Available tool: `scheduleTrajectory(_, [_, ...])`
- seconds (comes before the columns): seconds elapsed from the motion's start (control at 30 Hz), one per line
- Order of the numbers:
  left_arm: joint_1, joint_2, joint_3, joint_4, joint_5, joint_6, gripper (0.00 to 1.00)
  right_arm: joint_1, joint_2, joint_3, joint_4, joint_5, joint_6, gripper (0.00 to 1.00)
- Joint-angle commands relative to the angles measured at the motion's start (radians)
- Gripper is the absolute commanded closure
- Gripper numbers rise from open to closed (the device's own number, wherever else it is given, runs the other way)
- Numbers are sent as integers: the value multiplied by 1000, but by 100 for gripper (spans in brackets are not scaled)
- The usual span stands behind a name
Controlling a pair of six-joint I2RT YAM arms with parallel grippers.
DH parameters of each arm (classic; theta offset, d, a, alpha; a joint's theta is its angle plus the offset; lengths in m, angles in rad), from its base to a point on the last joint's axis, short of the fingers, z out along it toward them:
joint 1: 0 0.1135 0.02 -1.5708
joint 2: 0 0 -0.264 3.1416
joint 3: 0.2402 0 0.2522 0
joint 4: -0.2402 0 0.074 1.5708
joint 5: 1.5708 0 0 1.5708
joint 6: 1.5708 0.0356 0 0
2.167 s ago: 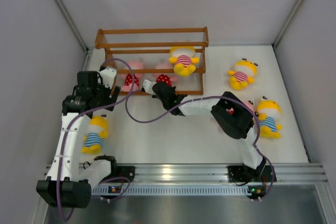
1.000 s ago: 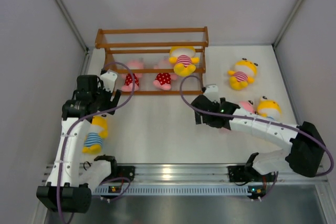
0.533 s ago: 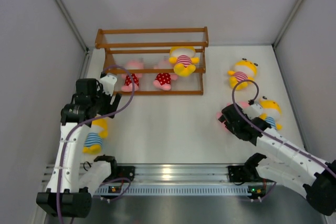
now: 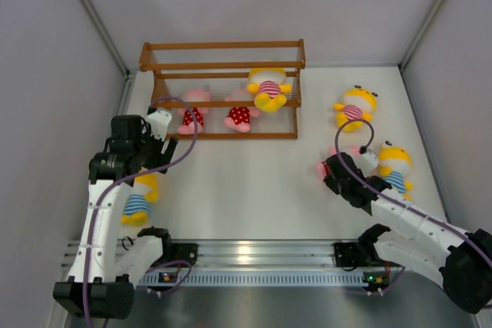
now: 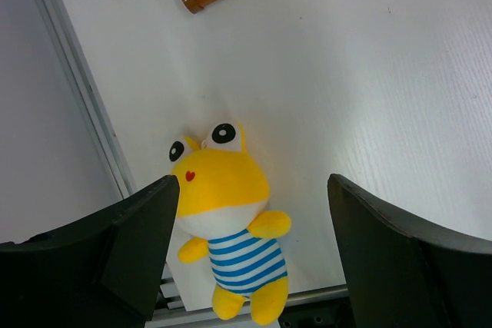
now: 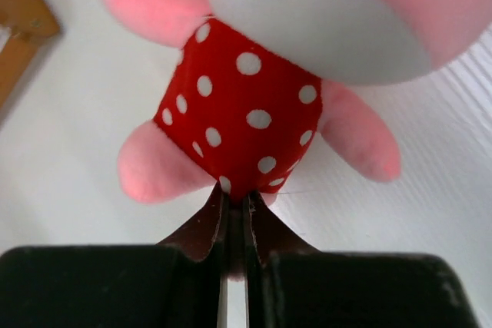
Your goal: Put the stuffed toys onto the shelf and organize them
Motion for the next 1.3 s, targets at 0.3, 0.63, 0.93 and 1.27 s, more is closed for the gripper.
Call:
scheduleTrajectory(0.3, [5,-6,3,4,-7,20,16,121,282,404,110,-432,-994,100])
scheduleTrajectory(0.63, [5,-9,6,-3,-18,28,16,127,535,629,202,-347,-1138,100])
scheduleTrajectory(0.93, [5,-18,-5,-7,-25,40,16,36,721,711,336,-308,-1076,100])
scheduleTrajectory(1.27, [5,-13,-4,-6,-25,45,16,15,759,720,419,-267,-1068,46])
